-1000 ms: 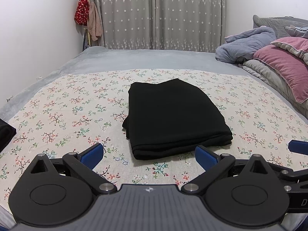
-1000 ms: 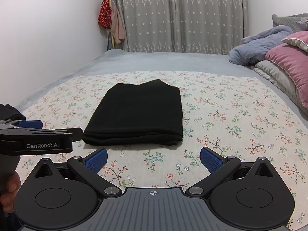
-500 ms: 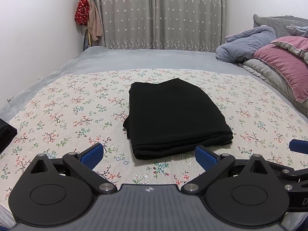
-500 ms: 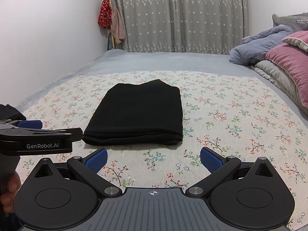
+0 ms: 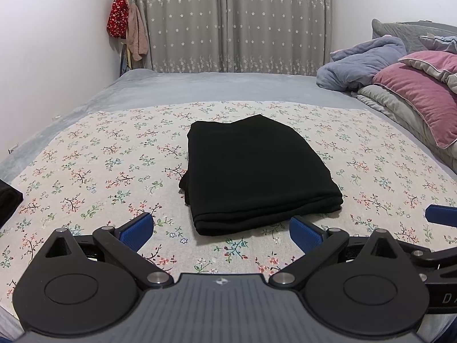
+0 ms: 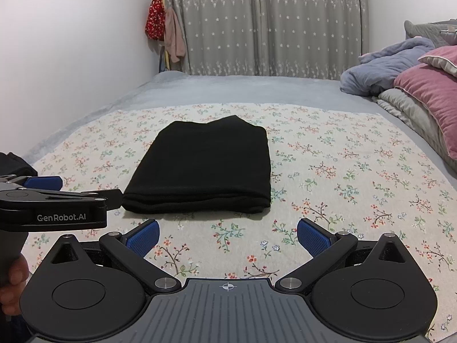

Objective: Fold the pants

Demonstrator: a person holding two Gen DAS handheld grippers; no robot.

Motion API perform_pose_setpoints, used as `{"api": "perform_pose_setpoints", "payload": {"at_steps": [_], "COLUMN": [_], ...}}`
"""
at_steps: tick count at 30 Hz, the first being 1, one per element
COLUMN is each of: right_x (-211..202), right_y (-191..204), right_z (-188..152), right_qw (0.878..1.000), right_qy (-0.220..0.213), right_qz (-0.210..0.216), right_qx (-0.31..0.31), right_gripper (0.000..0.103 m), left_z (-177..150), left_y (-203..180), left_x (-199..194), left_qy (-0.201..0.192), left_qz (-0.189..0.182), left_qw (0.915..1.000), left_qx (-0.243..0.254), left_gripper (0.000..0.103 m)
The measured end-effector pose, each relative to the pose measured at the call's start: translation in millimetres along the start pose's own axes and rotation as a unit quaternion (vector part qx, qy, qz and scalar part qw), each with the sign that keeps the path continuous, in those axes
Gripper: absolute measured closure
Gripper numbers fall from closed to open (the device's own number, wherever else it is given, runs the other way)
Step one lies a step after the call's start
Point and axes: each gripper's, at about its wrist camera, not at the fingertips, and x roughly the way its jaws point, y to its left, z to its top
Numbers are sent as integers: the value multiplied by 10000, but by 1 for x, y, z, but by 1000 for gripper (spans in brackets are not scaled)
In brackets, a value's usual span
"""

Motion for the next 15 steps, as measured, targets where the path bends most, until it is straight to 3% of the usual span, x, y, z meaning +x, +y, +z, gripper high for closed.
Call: {"api": "perform_pose_setpoints", "payload": {"at_steps": [15], "right_x": [0], "right_y": [0], "right_z": [0], "right_qw": [10000], "right_qy": [3], "right_qz": [3], "right_qx": [-4], "right_gripper": [0], "left_z": [-1], "left_y": [-3], "left_x": [0], "left_qy": [-21], "left_qz": [-16], "left_qw": [10000], "left_qx": [55], "left_gripper": [0]}}
